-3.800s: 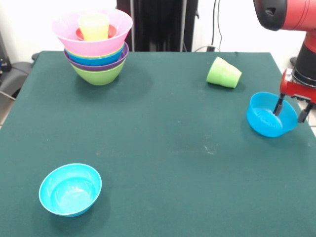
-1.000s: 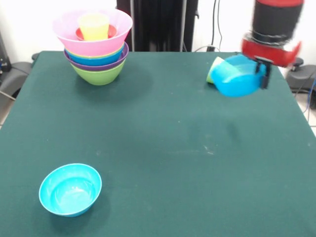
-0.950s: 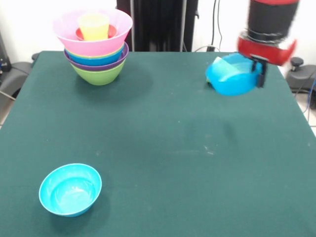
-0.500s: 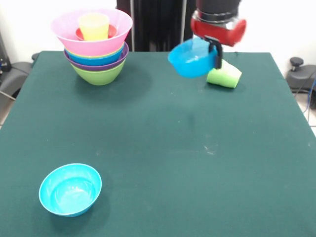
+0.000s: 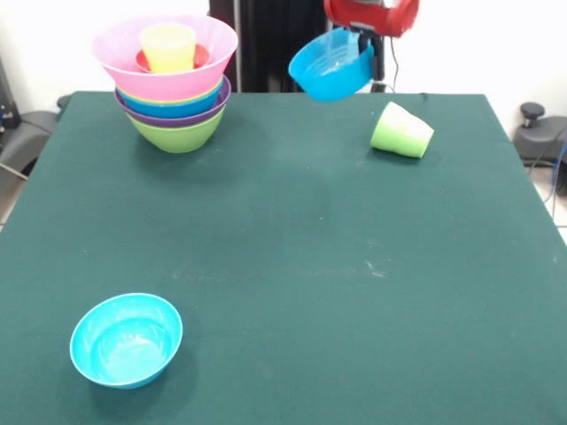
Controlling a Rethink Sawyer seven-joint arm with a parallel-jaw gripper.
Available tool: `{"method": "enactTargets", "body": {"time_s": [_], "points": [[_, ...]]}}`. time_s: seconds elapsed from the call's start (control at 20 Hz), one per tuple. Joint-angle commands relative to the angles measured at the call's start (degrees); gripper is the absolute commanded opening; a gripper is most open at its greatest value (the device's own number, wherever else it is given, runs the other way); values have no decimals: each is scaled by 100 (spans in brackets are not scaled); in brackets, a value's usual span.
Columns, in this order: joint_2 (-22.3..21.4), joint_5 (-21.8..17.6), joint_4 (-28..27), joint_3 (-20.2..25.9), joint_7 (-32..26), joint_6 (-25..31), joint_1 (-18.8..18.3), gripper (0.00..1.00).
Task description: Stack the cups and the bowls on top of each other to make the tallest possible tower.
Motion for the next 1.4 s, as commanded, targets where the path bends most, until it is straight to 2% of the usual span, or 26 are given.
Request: {"method": "enactTargets", "body": {"time_s": [0.05, 0.45, 0.95, 1.4], "points": [[-569, -402, 621, 987, -925, 422, -121, 0], [-1218, -218, 798, 1313, -1061, 1105, -499, 0], [-1320, -129, 1053, 1804, -983, 1022, -1040, 0], [-1521, -230, 1098, 2170, -1184, 1302, -1545, 0]]}}
